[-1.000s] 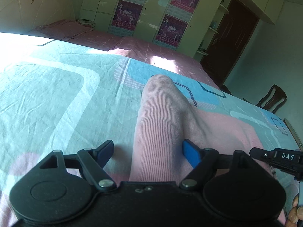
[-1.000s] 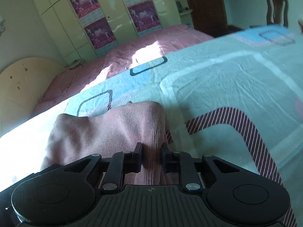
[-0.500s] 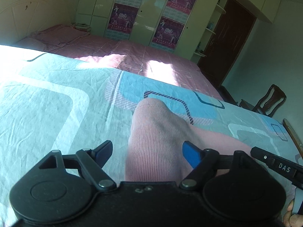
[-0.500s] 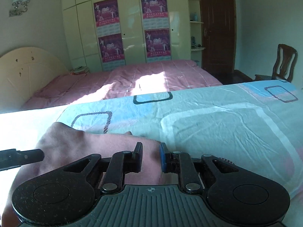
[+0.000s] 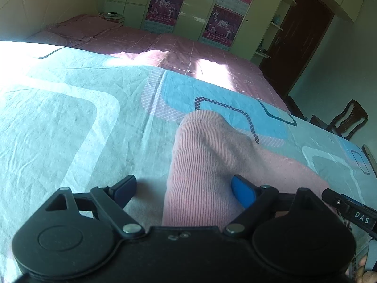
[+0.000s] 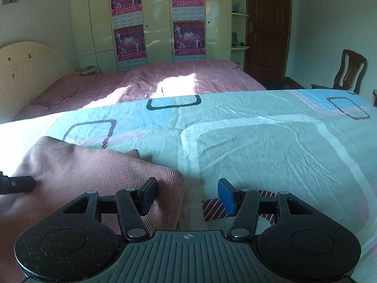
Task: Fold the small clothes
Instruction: 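Press the folded sweatshirt bundle flat with both open tools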
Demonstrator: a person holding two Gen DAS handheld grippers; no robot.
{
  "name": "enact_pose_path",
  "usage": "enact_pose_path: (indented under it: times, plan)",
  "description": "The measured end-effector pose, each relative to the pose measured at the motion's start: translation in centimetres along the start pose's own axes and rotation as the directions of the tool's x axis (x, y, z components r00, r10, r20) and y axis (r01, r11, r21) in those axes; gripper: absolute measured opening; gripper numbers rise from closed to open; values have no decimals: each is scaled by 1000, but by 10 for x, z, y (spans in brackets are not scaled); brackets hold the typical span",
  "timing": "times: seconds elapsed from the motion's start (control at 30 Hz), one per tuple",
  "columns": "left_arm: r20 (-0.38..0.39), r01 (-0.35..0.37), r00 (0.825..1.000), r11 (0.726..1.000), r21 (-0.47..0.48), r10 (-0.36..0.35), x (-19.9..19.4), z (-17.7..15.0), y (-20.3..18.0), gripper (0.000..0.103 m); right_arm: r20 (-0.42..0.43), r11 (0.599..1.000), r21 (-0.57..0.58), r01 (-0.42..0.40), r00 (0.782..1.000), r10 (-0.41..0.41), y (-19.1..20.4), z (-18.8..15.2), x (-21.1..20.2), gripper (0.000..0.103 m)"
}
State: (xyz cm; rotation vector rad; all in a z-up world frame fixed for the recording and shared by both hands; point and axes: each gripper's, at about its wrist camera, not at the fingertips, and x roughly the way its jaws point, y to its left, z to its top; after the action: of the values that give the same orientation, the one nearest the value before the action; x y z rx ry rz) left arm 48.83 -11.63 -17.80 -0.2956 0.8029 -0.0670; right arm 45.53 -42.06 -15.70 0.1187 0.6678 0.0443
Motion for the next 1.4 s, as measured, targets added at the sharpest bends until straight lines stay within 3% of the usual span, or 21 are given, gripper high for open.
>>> enact_pose_path:
  times: [0.33,0.47,0.57,0.67,0.8,1.1,1.27,1.4]
  plan:
    - [15,8,1000,997,82,-9,-47,-12,-5,86,9,990,-59,-130,991,131,21,-16,-70,55]
    - [1,1,1000,996,89,-1,-58,-25,-2,86,-19,983,-126,-136,991,134,35,-33,-79,41]
    - [-7,-4,1000,996,92,5,-63,-37,0,86,-38,981,-155,-116,993,112,39,-43,-75,40]
    - [-20,-24,999,994,106,27,-58,-44,-1,88,-99,985,-161,-55,994,39,31,-53,-54,41]
    - [-21,-39,999,993,114,41,-59,-43,-4,88,-113,994,-91,-62,992,52,20,-55,-50,41]
    - [-14,-23,1000,988,154,26,-85,-51,-9,85,-52,983,-124,-132,991,126,29,-51,-108,41]
    - [-35,-19,999,987,162,25,-94,-68,-9,85,-82,978,-136,-157,986,147,31,-69,-123,41]
    - [-45,-13,999,989,144,19,-99,-83,-4,85,-134,981,-142,-134,984,115,24,-87,-121,41]
